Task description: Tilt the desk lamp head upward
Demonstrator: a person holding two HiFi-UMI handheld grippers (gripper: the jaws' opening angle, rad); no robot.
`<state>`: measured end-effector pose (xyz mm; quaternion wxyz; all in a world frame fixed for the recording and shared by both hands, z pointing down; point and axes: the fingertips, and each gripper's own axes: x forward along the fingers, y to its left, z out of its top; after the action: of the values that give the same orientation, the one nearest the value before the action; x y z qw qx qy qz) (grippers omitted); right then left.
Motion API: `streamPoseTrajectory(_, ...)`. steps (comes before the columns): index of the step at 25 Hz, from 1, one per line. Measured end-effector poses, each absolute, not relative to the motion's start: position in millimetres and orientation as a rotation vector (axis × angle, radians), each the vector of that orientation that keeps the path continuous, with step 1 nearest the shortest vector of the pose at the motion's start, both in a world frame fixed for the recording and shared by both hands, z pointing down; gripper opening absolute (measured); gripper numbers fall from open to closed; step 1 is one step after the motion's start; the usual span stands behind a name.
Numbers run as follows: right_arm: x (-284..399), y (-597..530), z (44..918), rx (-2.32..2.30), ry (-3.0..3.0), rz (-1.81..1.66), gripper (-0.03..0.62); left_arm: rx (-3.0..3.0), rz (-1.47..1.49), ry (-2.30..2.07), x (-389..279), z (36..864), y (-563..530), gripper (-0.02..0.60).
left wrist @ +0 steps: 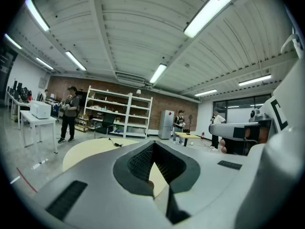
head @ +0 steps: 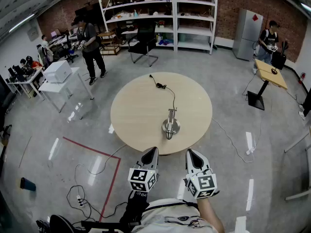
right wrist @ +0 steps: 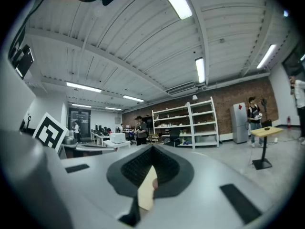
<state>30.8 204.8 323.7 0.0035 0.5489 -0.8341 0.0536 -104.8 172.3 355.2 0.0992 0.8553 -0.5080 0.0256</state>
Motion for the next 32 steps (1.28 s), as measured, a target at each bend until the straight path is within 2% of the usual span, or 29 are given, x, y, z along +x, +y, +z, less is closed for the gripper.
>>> streamPoseTrajectory(18,31,205,329,1.688,-2.639,0.202,0.003,2.509,0.087,-1.508,-103,359,175,0.002)
streamPoseTrajectory(32,36,210,343,1.516,-2.692,0.206,0.003,2.484,0.116,-1.529,-77,370,173,0.002)
